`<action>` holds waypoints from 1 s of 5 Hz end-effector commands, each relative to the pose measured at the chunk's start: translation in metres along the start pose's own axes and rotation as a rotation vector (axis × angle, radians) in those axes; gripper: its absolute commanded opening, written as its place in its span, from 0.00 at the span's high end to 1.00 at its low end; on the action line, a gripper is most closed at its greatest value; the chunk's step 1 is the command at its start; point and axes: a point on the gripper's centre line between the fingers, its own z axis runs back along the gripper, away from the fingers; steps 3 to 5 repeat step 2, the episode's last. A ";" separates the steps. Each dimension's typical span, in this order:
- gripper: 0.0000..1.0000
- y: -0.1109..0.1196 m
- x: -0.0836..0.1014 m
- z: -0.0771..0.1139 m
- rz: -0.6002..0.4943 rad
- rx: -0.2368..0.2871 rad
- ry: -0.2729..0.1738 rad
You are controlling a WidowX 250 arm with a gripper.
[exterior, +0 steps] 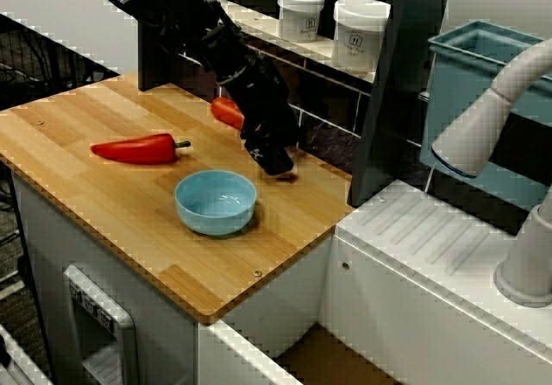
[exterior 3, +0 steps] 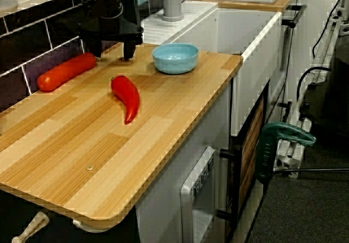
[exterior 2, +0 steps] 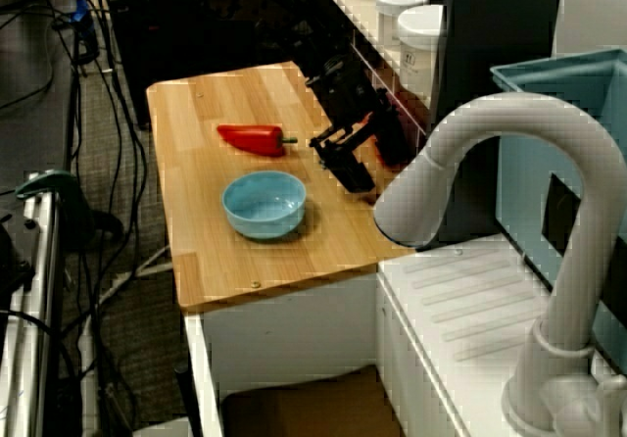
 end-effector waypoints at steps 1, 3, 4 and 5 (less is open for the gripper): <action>0.00 0.018 0.003 0.017 -0.007 0.045 -0.019; 0.00 0.019 -0.001 0.020 0.000 0.053 -0.018; 0.00 0.019 -0.001 0.020 0.000 0.053 -0.018; 0.00 0.019 -0.001 0.020 0.000 0.053 -0.018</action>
